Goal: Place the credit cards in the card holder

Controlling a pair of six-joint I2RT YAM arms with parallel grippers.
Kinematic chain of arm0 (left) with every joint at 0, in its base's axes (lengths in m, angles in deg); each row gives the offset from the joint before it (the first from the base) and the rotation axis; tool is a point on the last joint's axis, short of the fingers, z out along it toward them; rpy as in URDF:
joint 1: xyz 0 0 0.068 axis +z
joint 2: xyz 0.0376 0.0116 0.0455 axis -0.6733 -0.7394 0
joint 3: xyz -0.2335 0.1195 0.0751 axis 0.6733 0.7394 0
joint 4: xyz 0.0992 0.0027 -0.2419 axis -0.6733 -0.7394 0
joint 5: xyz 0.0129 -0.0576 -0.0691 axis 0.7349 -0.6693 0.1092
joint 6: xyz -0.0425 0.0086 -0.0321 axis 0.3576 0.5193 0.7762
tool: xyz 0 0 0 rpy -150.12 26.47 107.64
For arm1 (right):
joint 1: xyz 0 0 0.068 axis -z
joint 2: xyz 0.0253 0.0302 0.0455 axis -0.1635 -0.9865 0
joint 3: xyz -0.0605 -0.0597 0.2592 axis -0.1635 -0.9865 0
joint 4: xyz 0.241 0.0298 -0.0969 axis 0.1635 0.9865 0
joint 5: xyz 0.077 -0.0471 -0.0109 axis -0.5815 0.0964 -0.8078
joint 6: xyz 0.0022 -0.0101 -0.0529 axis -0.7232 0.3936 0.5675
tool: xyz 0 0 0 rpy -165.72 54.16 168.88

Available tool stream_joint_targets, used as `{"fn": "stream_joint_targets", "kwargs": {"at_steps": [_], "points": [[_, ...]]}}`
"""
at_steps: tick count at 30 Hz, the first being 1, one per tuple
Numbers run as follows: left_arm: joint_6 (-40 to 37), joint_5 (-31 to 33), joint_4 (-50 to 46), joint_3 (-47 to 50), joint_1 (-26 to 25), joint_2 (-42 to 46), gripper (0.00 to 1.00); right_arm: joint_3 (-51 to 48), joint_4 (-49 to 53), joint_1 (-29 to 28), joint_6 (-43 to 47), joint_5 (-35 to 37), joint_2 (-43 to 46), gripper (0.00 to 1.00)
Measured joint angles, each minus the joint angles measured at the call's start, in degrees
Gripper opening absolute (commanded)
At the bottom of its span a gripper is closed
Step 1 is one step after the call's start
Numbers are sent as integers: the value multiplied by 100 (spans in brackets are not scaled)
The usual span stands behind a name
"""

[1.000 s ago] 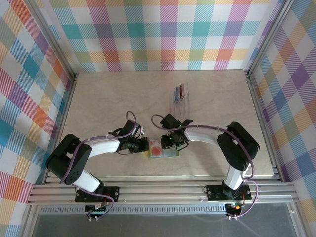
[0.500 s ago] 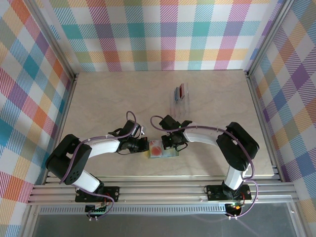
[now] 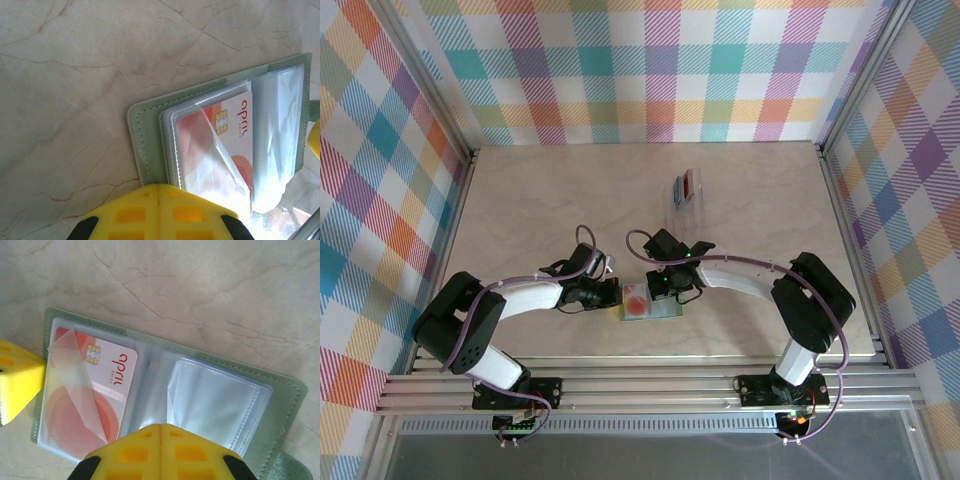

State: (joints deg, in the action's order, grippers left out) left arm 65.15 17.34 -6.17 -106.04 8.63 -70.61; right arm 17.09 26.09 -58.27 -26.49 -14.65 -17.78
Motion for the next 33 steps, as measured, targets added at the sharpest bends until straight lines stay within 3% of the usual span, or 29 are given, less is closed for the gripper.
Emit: {"fn": "stream_joint_targets", "kwargs": {"at_steps": [8,9,10,11,16,26,33], "points": [[2,-22,24,0,0,-24,0,105,-72,-33,22,-304,0,0],[2,-22,24,0,0,-24,0,105,-72,-35,20,-297,0,4],[2,-22,24,0,0,-24,0,105,-59,-35,22,-280,0,19],[2,-22,24,0,0,-24,0,116,-11,-35,22,-240,-2,25],[2,-22,26,0,0,-24,0,273,190,-35,85,39,-35,35],[2,-22,26,0,0,-24,0,328,221,-35,103,175,-597,32],[2,-22,26,0,0,-24,0,299,188,-35,101,315,-634,10]]}}
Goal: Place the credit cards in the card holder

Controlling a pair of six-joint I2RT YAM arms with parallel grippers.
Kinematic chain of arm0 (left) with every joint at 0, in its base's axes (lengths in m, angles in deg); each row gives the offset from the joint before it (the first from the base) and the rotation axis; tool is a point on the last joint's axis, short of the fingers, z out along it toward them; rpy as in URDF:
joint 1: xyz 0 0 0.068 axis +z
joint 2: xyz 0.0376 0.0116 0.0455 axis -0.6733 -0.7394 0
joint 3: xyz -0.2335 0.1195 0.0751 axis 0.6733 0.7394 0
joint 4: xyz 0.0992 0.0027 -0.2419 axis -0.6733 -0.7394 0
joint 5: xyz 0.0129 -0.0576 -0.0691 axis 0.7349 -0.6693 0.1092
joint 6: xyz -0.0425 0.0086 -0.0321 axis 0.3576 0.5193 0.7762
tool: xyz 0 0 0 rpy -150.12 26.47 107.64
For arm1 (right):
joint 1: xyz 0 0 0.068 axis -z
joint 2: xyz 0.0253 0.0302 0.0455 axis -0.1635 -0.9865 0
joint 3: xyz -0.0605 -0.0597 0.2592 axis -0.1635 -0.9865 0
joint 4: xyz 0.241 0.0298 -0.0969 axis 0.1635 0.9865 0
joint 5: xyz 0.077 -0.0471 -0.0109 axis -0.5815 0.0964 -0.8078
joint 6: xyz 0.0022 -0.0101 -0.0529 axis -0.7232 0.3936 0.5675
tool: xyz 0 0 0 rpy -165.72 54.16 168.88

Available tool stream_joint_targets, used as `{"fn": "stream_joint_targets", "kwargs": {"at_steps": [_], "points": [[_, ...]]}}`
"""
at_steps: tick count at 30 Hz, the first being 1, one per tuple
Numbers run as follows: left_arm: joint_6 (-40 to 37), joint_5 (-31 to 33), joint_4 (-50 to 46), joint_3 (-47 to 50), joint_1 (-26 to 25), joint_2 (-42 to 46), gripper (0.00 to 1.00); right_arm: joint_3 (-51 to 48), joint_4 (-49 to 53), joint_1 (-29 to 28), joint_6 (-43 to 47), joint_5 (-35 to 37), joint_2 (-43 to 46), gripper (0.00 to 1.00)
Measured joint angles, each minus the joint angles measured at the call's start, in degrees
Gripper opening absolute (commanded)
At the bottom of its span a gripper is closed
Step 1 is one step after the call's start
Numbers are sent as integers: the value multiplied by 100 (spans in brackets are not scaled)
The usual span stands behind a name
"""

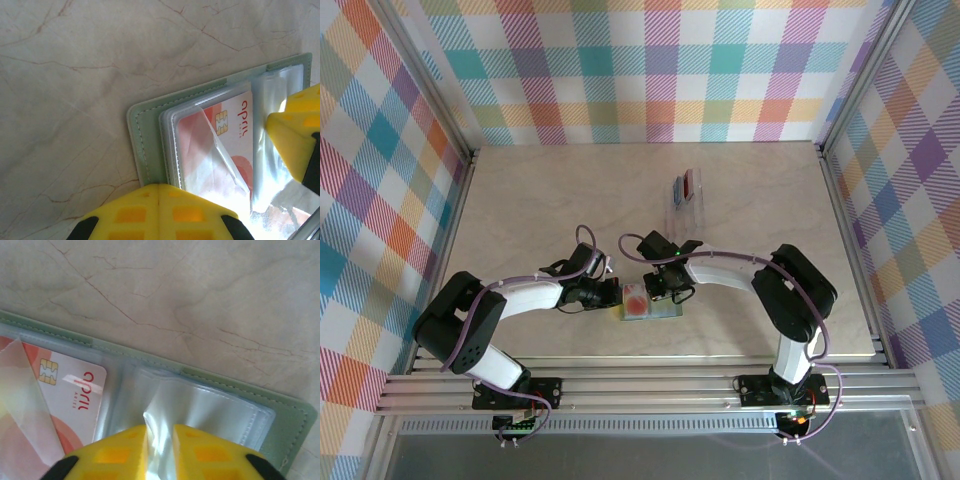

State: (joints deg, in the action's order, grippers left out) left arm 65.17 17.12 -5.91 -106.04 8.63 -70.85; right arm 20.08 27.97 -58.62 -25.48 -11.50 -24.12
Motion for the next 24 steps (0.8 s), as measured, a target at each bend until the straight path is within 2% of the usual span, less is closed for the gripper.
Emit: {"fn": "stream_joint_targets", "kwargs": {"at_steps": [4,15,24], "points": [[0,0,0,0,0,0,0,-15,-22,0,-9,7,15,0],[2,-24,35,0,0,-26,0,138,131,-50,33,-39,127,0],[66,-195,282,0,-4,-168,0,570,90,-155,-2,-551,81,0]]}}
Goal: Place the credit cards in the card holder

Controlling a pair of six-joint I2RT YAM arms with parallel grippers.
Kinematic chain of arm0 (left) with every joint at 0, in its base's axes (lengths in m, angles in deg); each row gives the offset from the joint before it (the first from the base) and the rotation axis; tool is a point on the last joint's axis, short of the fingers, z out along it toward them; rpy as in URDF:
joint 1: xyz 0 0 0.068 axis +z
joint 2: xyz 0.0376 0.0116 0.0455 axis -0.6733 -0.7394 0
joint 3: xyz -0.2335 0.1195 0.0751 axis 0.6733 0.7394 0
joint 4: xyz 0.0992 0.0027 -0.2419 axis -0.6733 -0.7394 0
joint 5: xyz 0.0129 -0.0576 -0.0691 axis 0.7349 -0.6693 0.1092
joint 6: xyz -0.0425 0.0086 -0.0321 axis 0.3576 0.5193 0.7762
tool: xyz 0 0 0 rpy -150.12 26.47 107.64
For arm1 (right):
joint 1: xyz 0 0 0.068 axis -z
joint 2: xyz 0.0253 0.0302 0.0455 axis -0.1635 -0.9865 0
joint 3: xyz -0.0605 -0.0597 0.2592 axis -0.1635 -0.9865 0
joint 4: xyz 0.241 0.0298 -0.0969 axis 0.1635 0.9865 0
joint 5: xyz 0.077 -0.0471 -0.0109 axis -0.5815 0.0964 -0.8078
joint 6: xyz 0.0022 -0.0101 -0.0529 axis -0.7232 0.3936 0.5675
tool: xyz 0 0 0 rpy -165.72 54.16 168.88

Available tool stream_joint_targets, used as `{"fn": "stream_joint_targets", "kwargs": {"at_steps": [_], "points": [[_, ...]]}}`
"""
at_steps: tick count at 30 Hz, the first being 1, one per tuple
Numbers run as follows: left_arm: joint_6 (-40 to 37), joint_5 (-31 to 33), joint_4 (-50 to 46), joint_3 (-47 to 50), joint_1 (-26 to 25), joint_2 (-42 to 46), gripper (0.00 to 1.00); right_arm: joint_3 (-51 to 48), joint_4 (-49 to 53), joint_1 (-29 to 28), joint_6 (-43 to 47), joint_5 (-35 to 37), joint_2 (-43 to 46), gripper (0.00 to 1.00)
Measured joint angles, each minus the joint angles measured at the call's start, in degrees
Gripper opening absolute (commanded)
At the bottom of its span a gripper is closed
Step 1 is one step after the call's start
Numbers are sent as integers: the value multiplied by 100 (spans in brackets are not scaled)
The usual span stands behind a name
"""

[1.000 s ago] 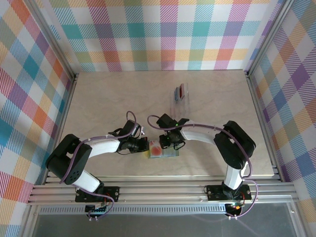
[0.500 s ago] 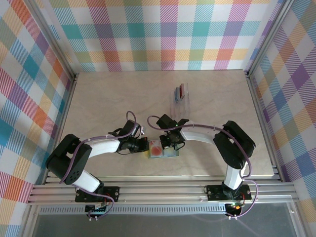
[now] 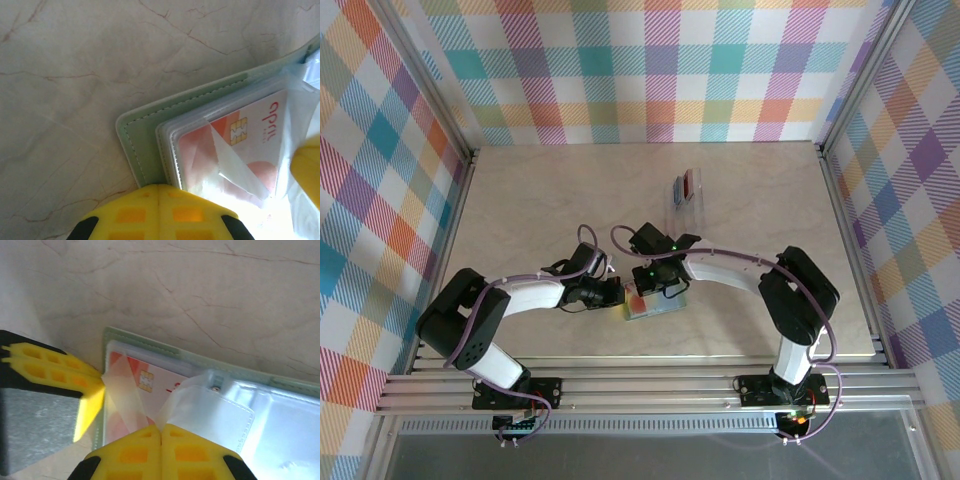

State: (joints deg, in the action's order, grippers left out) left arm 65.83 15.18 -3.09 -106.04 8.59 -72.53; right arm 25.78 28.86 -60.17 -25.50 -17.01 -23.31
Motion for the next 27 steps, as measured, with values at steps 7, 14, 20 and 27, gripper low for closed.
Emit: {"fn": "stream_joint_targets", "kwargs": {"at_steps": [7,14,20,27], "points": [[153,-114,181,24,0,-63,0,72,-315,4,-278,-308,-334,23],[304,-138,345,129,9,-20,3,118,-586,94,-579,-686,-525,24],[448,-210,496,337,92,131,7,101,-868,205,-826,-1110,-557,25],[570,-476,531,595,162,356,13,101,-1392,190,-1019,-1414,-560,31]]}}
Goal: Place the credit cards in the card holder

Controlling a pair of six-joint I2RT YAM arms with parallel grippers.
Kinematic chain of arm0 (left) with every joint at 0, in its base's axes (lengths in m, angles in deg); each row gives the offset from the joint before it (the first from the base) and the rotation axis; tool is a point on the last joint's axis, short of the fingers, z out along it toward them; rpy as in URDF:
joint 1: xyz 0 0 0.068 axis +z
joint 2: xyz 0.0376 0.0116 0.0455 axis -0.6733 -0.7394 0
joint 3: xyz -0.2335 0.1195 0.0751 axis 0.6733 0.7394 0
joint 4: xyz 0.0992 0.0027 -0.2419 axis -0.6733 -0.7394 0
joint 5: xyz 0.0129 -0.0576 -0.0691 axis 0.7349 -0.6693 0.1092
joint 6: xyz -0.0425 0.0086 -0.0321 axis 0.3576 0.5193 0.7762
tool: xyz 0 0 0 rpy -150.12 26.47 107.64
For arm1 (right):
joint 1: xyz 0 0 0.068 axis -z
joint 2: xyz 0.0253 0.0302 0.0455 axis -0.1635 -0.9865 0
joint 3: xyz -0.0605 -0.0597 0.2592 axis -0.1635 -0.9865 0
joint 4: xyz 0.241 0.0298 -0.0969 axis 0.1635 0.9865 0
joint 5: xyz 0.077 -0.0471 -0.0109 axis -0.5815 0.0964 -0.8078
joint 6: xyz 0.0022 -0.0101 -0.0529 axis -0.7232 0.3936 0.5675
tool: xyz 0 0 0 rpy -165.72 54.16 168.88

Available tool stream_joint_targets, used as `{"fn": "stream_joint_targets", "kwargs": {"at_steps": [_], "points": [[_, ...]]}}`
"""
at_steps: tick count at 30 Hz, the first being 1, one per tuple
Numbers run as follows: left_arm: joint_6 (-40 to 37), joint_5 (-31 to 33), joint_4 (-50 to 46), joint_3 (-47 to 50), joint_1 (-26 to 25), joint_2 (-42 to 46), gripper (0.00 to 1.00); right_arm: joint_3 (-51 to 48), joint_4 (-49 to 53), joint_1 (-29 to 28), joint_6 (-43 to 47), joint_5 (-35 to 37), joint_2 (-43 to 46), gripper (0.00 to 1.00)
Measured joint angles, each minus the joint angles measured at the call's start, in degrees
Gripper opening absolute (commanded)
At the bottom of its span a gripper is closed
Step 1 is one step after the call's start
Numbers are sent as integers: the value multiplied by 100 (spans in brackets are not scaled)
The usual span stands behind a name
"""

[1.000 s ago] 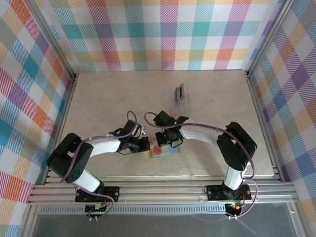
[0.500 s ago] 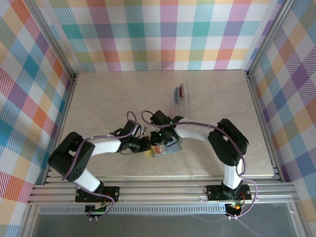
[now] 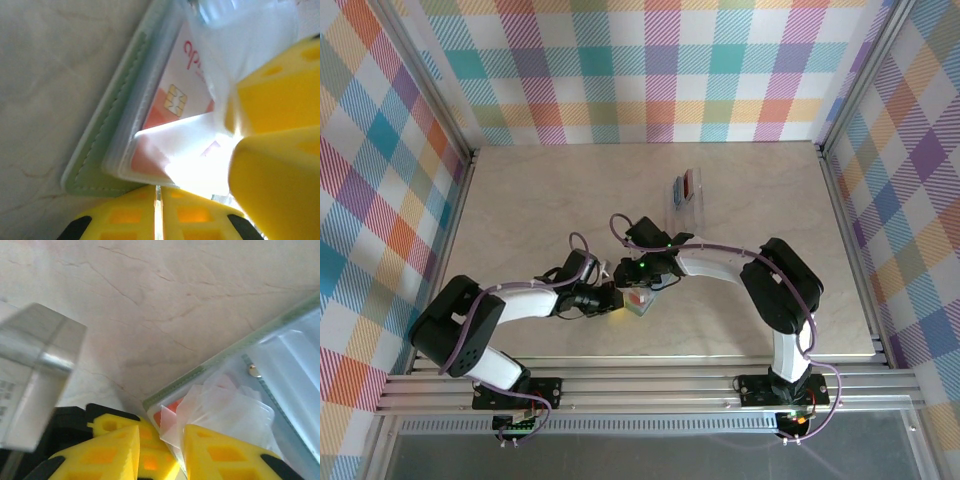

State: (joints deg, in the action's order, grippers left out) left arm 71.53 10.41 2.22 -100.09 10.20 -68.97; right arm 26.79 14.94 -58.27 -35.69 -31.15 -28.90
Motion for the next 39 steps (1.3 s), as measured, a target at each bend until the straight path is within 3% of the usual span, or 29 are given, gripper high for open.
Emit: {"fn": "stream_joint_targets", "kwargs": {"at_steps": [10,21,24,31,35,39], "points": [[15,-87,-122,114,208,409,15,109,-188,-72,7,-195,46,39],[15,-66,-155,190,358,813,17,181,439,199,426,297,929,43],[15,-68,-157,192,382,813,17,122,485,387,474,455,1097,38],[13,-68,-157,192,382,813,16,-195,533,772,551,658,887,8],[11,-68,-155,192,382,811,15,-195,527,758,592,708,538,6],[13,-66,-155,192,385,809,15,-192,564,522,634,811,256,10]]}}
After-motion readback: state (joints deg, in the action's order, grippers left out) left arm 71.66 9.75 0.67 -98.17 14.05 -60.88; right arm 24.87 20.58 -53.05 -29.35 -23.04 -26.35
